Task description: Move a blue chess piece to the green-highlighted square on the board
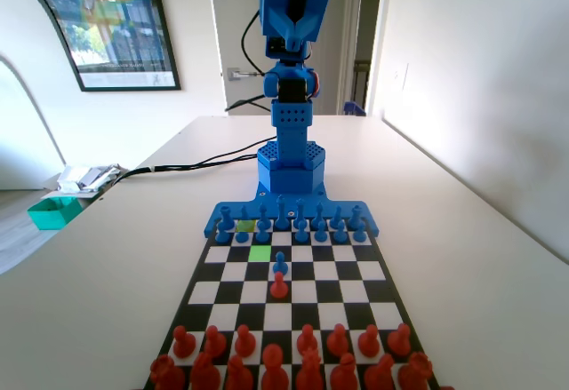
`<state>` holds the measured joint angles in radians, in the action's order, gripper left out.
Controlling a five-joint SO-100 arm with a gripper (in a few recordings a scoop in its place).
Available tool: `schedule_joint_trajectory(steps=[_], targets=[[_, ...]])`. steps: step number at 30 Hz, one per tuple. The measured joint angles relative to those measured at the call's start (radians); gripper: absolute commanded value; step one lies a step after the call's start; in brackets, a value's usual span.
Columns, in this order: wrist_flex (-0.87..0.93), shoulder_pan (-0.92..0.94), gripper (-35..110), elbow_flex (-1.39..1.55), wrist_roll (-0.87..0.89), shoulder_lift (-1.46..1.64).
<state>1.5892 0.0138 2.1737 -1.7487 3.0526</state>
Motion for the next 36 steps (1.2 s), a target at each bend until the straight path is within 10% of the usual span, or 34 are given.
schedule_joint_trajectory(steps=[36], targets=[[0.069, -0.012, 1, -0.265, 0.026, -0.282]])
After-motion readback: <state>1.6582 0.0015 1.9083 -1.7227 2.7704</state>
